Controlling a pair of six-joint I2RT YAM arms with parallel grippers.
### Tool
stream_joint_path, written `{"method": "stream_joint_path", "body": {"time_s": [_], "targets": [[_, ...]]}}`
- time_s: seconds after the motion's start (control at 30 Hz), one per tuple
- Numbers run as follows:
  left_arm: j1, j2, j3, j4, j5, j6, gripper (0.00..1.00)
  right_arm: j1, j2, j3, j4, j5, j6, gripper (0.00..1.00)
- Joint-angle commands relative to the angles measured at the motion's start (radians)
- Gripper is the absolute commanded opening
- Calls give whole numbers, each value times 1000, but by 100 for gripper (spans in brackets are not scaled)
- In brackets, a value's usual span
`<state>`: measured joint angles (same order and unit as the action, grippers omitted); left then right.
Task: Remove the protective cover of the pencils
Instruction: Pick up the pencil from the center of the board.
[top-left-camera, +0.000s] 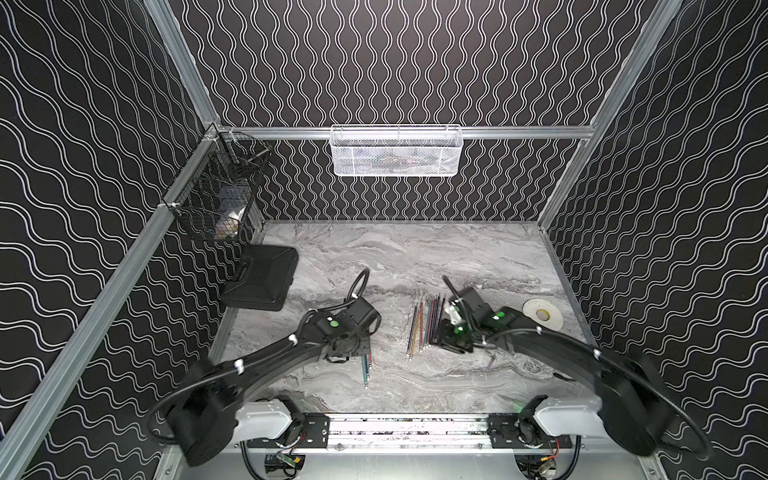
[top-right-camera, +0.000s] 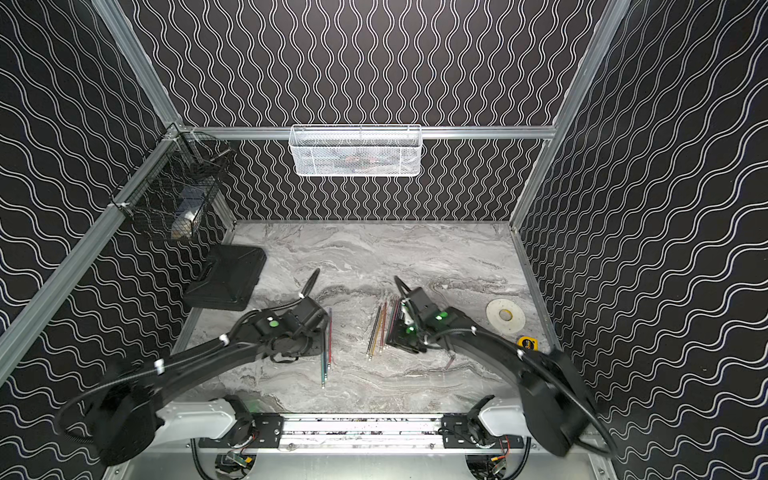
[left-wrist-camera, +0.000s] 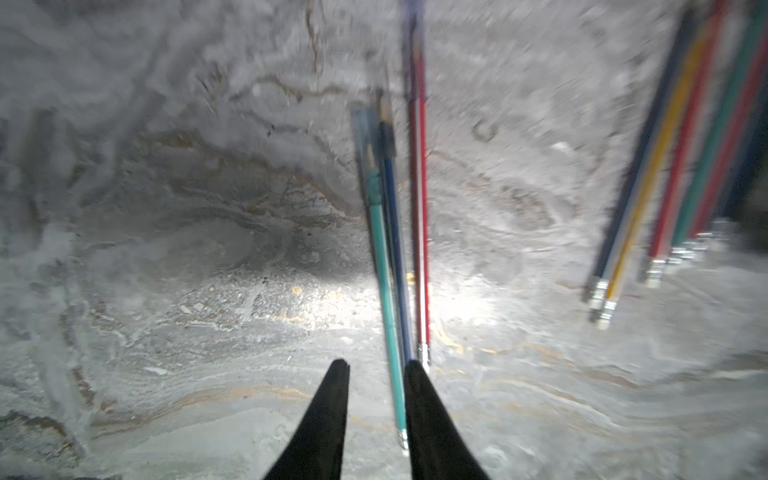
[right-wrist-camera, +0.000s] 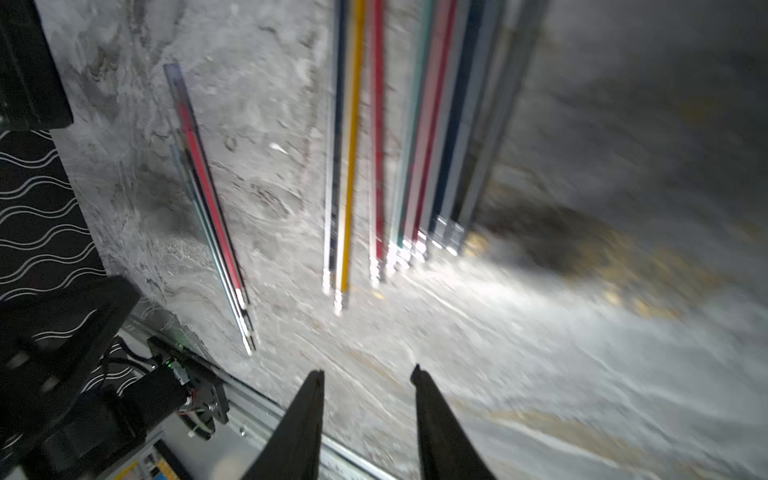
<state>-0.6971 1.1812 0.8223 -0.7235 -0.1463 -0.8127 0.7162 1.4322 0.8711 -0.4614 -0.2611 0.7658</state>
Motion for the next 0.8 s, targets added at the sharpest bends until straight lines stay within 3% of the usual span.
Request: {"method": "stream_joint_path", "body": {"time_s": [0.0,0.13,0.23,0.33,0.5,0.77], "targets": [[5,-136,24,-43,-1,25,26,87,162,170,-42,134,-22,38],[18,-277,62,-46,57,88,29,141,402,447,-215,322,50,38],[28,-300,106,-66,89,152,27,161,575,654,-352,374,65,36],[30,-302,164,-79,113,223,23,172,663,739,-343,337,66,35],[34,-330,222,-116,123,318,22,195,683,773,-208,229,67,36],[39,-447,149,-72,142,365,23,222,897,1084,-373,255,51,36]]}}
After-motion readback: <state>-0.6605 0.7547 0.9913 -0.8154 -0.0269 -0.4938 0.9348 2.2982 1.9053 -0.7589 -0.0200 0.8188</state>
